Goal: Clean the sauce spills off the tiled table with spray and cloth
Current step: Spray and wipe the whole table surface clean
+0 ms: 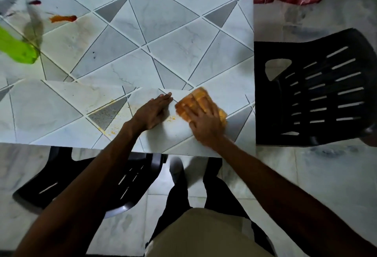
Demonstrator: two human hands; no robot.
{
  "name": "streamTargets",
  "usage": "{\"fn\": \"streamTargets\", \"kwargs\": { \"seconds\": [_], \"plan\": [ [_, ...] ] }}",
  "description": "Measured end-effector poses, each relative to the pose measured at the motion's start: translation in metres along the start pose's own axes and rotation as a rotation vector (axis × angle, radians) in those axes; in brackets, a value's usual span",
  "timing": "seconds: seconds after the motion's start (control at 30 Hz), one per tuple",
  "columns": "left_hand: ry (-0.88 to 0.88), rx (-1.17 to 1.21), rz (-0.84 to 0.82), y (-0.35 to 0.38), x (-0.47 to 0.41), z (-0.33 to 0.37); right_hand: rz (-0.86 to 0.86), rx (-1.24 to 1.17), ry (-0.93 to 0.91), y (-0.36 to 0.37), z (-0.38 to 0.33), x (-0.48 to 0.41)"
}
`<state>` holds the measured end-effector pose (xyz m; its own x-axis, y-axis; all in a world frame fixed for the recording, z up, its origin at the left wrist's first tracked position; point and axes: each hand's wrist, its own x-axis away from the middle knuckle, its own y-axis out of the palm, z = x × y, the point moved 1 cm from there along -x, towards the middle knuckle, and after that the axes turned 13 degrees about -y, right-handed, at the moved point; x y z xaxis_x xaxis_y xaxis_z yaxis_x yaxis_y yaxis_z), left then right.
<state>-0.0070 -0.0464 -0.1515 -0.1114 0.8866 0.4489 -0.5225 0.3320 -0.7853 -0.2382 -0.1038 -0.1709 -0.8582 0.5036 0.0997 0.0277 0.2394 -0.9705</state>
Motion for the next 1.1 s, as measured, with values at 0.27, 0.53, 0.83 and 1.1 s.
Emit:
{"fn": "streamTargets", "kwargs": {
  "seconds": [0.27, 0.53, 0.83, 1.1],
  "plan": [
    [-0.037, -0.057, 0.131, 0.017, 0.009, 0.007, -0.117, 0.009, -0.437, 0.015, 0.031, 0.125],
    [-0.125, -0.013, 0.214, 0.026, 0.022, 0.009, -0.014, 0.017, 0.009, -0.013, 0.045, 0.031],
    [-0.051, -0.025, 0.227, 0.014, 0.028, -0.027, -0.143, 0.080, -0.575, 0.010, 0.010, 0.105],
    [-0.031, 0.075, 0.254, 0.004, 0.022, -0.037, -0.119, 0.126, -0.494, 0.015, 0.006, 0.103]
  ]
}}
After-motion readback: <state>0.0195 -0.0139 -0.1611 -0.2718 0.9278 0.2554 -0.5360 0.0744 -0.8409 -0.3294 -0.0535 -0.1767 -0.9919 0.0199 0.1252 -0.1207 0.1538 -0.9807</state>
